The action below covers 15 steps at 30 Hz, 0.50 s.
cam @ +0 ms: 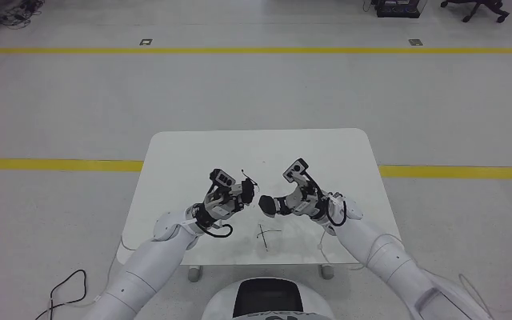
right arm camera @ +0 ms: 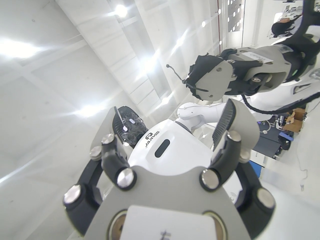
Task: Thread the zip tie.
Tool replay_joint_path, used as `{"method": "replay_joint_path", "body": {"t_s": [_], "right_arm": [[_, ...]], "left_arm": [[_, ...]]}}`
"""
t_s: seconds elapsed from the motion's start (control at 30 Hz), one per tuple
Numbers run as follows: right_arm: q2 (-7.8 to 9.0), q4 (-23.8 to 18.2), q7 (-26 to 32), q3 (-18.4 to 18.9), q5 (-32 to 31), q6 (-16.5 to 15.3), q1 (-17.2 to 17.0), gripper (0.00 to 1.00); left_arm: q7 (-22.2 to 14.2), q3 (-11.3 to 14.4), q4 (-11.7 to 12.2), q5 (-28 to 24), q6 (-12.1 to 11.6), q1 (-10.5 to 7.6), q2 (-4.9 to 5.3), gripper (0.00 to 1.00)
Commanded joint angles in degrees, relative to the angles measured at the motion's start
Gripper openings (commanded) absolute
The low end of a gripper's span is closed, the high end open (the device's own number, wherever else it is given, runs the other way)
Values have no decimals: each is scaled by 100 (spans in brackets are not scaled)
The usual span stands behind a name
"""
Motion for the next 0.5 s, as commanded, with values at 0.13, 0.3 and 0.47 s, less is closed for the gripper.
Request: {"method": "replay_joint_path", "body": {"t_s": [0.13,0.3,0.47], "right_arm": [[-110,168,0,-108,-53,-77,66,48],[-170,253,0,-122,-104,-135,101,42],[-207,318,0,-108,-157,-169,121,37]], "left_arm": [[-109,43,92,-119,56,-40,-45,0],[-158,44,132,-173,86,-51,-72,0],[-241,49,150,-207,134,-55,-94,0]]}}
